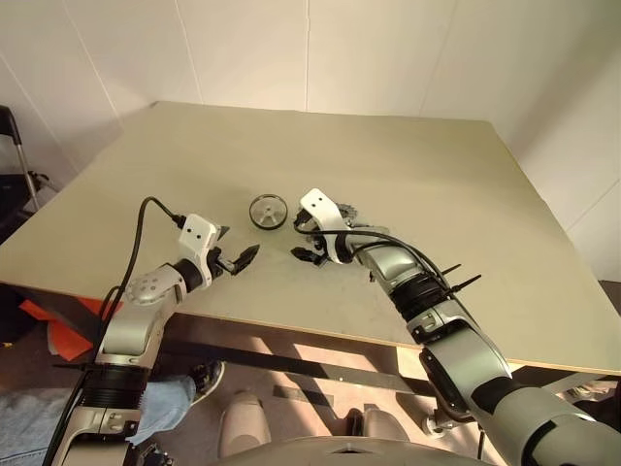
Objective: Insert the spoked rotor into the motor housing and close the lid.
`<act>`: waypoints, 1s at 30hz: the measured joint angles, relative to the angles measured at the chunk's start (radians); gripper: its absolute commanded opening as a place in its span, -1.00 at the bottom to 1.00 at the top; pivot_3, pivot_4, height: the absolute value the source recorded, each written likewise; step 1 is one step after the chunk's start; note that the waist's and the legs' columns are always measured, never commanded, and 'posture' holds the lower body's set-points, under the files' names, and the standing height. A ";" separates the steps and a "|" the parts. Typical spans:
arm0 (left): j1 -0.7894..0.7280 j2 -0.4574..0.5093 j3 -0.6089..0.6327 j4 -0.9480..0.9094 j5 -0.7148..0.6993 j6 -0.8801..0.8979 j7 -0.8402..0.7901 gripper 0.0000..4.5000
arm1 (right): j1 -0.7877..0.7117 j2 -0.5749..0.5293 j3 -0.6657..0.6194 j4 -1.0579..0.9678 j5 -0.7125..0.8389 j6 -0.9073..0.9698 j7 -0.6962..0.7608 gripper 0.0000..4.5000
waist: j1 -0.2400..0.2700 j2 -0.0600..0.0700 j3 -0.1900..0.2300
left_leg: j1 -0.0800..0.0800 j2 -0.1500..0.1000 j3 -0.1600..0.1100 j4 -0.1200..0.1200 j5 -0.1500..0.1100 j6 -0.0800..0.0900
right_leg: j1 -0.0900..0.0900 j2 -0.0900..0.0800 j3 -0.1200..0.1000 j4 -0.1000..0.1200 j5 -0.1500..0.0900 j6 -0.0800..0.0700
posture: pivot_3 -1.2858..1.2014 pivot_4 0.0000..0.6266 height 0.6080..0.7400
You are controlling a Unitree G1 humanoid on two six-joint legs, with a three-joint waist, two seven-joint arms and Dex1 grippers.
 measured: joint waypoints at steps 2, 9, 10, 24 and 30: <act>0.000 0.000 0.000 0.000 0.000 0.000 0.000 1.00 | 0.003 -0.014 0.000 -0.004 0.000 0.002 0.004 0.79 | 0.004 0.000 0.000 | 0.000 -0.001 0.000 0.000 0.000 0.000 | 0.002 -0.001 0.000 -0.002 0.000 0.000 | 0.03 -1.00 1.00; 0.000 0.000 0.000 -0.001 0.001 0.001 -0.001 1.00 | 0.020 -0.030 0.000 -0.017 0.002 0.004 0.003 0.37 | 0.018 0.000 0.000 | 0.000 -0.001 0.000 -0.001 0.000 0.000 | 0.003 -0.001 0.000 -0.003 0.000 0.000 | 0.03 -1.00 1.00; 0.000 0.000 0.000 -0.001 0.001 0.001 -0.001 1.00 | 0.024 -0.030 -0.002 -0.018 0.004 0.002 0.003 0.24 | 0.017 0.000 0.000 | 0.000 -0.001 0.000 -0.001 0.000 0.000 | 0.002 -0.001 0.000 -0.003 0.000 0.000 | 0.03 -1.00 1.00; -0.004 0.001 -0.007 -0.001 0.002 0.002 -0.004 1.00 | 0.056 -0.046 -0.001 -0.069 0.004 -0.002 0.006 -0.72 | 0.016 0.000 0.000 | 0.001 -0.002 0.000 -0.007 0.000 0.000 | 0.000 0.000 0.000 -0.003 0.000 0.001 | 0.03 -1.00 1.00; -0.005 0.002 -0.007 -0.003 0.001 0.005 -0.010 1.00 | 0.157 -0.152 0.006 -0.327 0.040 0.093 0.118 -0.72 | 0.014 -0.001 0.000 | -0.007 0.000 0.000 -0.007 0.002 -0.002 | -0.003 0.001 0.001 -0.002 0.000 0.001 | 0.03 -1.00 1.00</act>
